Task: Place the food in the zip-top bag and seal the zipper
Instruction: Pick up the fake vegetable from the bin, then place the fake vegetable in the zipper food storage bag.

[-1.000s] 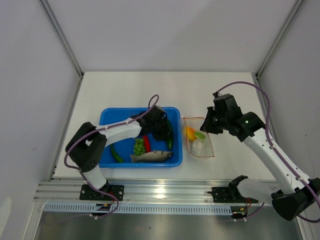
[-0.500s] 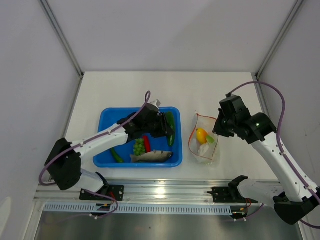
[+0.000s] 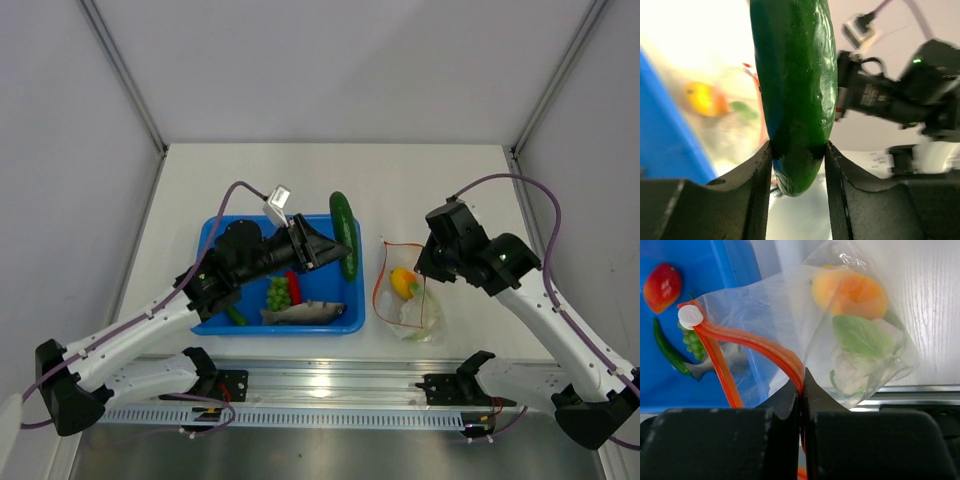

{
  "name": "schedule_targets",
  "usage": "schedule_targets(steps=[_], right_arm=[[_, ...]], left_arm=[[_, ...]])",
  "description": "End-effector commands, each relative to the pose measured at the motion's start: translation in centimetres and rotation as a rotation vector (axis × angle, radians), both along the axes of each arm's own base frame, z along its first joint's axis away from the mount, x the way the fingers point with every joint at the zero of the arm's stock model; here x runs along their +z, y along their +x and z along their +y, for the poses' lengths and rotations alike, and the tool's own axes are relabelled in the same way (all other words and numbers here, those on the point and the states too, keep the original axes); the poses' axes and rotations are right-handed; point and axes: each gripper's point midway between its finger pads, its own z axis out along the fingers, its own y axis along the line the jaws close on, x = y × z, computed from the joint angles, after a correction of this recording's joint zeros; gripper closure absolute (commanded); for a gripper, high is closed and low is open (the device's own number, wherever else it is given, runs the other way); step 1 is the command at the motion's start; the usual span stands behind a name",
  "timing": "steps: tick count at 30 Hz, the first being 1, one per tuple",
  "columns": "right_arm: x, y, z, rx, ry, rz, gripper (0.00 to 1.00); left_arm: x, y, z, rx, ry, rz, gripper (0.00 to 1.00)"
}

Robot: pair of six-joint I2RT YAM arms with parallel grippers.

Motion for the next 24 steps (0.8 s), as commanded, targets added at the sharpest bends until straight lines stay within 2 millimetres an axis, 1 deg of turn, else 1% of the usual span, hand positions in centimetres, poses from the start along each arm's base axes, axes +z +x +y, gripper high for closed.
schedule_targets(steps=[1,2,3,4,5,6,8,9,11,13,14,15,16,18,19,20,21,22,24], right_arm=[[1.2,1.6,0.2,-0.088,0.05,-0.072,1.0],[1.1,1.7,0.2,-0.101,0.053,-0.068,1.0],[1.1,1.9,0.3,-0.128,0.066,-0.064,1.0],[0.9,2.0,0.3,-0.142,0.066,-0.059,1.0],[0.8,2.1,0.4,-0.151,0.075,-0.056,1.0],[0.7,2.2,0.6,-0.163,0.088,-0.051,1.0],[0.6,2.4,1.3,-0.157,0.116,-0.047,1.0],[0.6,2.4,1.4,-0.161,0.124,-0.042,1.0],[1.0,2.6,1.6,-0.154,0.159,-0.077,1.0],[1.2,2.7,1.9,-0.131,0.19,-0.103,1.0],[1.3,2.7,2.1,-0.125,0.207,-0.106,1.0],[1.2,2.7,2.0,-0.125,0.206,-0.105,1.0],[1.2,2.7,1.8,-0.128,0.198,-0.1,1.0],[1.2,2.7,1.6,-0.128,0.184,-0.096,1.0],[1.2,2.7,1.6,-0.127,0.182,-0.095,1.0],[1.3,2.7,1.6,-0.13,0.184,-0.1,1.0],[1.3,2.7,1.6,-0.133,0.187,-0.099,1.0],[1.5,2.9,1.7,-0.132,0.194,-0.107,1.0],[1.7,2.9,2.0,-0.127,0.205,-0.104,1.0]], left_arm=[[2.2,-0.4,-1.1,0.025,-0.171,0.047,0.99],[2.7,-1.1,-1.6,0.02,-0.207,0.055,0.99],[2.6,-1.1,-1.8,0.035,-0.207,0.059,0.99],[3.2,-0.7,-1.9,0.081,-0.213,0.052,0.99],[3.1,-0.9,-2.3,0.098,-0.203,0.062,0.99],[2.2,-0.8,-2.7,0.113,-0.17,0.08,1.0],[2.4,-0.5,-3.2,0.15,-0.161,0.058,0.99],[1.8,-0.3,-3.7,0.162,-0.139,0.061,0.99],[2.0,0.0,-4.2,0.182,-0.121,0.026,0.99],[1.1,0.2,-5.0,0.185,-0.079,0.015,0.99],[1.1,0.1,-5.4,0.184,-0.058,-0.002,0.99],[0.8,0.6,-5.3,0.218,-0.036,-0.005,0.99],[-0.3,0.7,-5.8,0.218,-0.002,-0.005,0.99],[-0.7,0.8,-6.3,0.218,0.024,-0.004,0.99],[-1.7,0.8,-6.7,0.208,0.063,-0.012,0.99],[-1.2,0.6,-7.2,0.199,0.064,-0.021,0.99],[-1.9,1.0,-6.8,0.24,0.104,-0.026,0.99],[-2.4,0.7,-7.1,0.244,0.137,-0.045,0.99],[-2.1,1.0,-7.4,0.266,0.152,-0.096,0.99]])
